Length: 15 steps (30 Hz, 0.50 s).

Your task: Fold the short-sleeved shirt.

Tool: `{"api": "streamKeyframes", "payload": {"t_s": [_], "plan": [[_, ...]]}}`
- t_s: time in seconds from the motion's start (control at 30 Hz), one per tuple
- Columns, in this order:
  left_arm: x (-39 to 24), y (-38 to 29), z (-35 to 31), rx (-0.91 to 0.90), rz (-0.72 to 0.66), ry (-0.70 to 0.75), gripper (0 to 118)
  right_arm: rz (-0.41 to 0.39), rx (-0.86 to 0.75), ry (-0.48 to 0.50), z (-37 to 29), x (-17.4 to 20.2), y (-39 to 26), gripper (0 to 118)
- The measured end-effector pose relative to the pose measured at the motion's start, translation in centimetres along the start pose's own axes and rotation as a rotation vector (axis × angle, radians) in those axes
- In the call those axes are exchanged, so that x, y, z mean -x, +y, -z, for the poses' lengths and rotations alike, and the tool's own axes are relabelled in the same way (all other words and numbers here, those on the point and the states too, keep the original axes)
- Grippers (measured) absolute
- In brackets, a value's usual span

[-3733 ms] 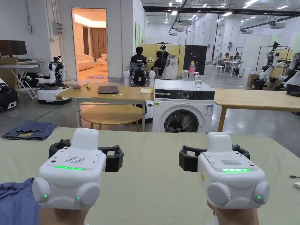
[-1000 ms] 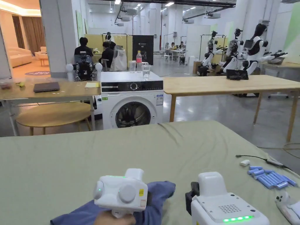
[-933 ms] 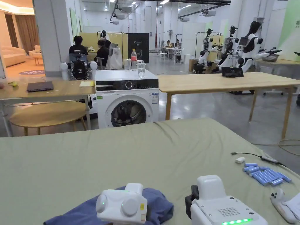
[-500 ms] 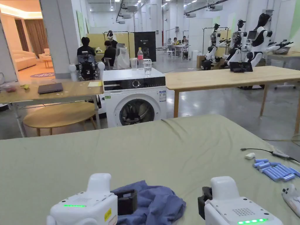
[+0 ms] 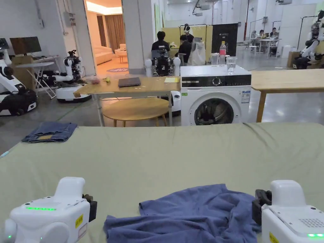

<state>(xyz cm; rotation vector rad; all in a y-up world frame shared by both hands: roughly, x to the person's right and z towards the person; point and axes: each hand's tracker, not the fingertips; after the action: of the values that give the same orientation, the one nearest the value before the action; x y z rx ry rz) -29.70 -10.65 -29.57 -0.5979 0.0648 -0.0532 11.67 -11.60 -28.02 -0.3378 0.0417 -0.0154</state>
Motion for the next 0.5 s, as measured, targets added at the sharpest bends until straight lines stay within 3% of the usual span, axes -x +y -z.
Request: {"api": "streamKeyframes", "payload": {"t_s": [0.3,0.33,0.37,0.4,0.5], "plan": [[-1.7,0.3,15.7,0.317,-0.003,-0.044,0,0.002,0.054,-0.045,3.2,-2.7,-1.0,0],[-1.7,0.4,16.7,0.317,-0.016,-0.025,28,0.002,0.063,-0.052,3.5,-3.1,-1.2,0],[-1.8,0.7,17.8,0.319,-0.012,-0.02,91,-0.001,0.067,-0.06,3.8,-3.6,-1.4,0],[-1.9,0.7,18.9,0.367,-0.028,-0.029,117,-0.005,0.073,-0.071,4.1,-4.1,-1.5,0],[-2.1,1.0,20.7,0.394,-0.04,-0.027,116,-0.017,0.104,-0.101,5.2,-5.6,-1.8,0]]}}
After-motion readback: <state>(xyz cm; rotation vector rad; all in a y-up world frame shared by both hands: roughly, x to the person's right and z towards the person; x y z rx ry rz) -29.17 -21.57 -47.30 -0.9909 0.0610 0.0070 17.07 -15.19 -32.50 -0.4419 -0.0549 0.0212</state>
